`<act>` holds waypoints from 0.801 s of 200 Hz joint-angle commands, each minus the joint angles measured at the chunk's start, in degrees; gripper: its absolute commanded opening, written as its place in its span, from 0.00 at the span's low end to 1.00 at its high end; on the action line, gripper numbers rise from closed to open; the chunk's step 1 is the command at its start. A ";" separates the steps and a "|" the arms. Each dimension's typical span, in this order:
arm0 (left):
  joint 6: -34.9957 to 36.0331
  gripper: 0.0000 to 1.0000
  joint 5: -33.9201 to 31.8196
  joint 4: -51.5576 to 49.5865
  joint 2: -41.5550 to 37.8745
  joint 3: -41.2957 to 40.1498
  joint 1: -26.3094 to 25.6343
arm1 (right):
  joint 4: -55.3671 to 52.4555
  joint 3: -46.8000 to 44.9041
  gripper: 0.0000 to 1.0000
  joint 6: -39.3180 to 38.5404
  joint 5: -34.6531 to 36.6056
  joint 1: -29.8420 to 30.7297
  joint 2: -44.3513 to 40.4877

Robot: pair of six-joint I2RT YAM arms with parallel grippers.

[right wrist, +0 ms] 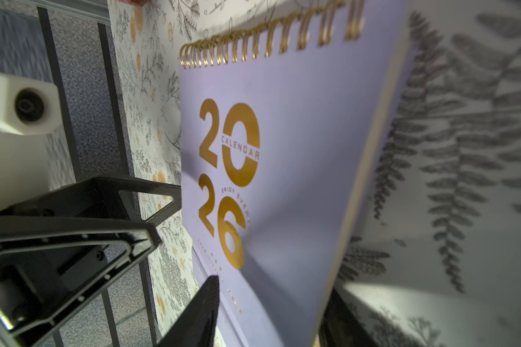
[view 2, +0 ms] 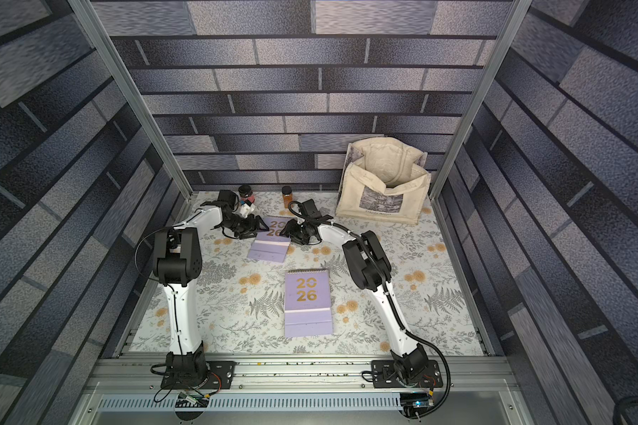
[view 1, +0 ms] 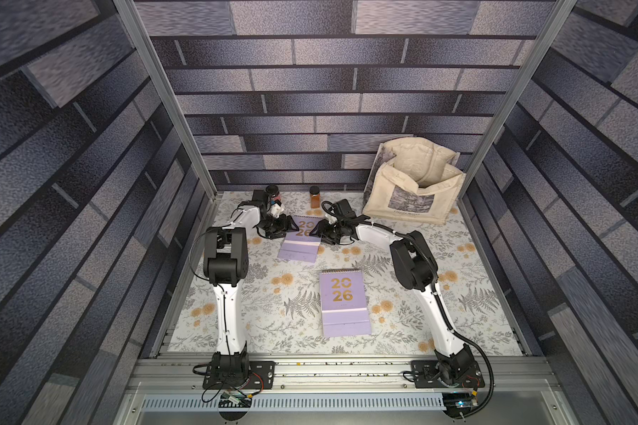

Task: Stack the calendars
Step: Pick up the calendar at the center of the board.

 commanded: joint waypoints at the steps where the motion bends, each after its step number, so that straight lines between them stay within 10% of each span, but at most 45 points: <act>1: 1.02 0.71 6.97 0.02 -0.03 -0.64 -1.52 | 5.65 -0.93 0.51 0.37 -4.46 1.86 -0.92; 80: 2.07 0.71 8.86 -0.26 -0.22 -0.81 -1.51 | 8.44 -2.06 0.39 -0.06 -5.05 1.88 -1.62; 160: 0.79 0.73 6.37 2.52 -1.98 -2.07 0.06 | 8.03 -4.78 0.00 -3.33 -3.37 1.84 -5.25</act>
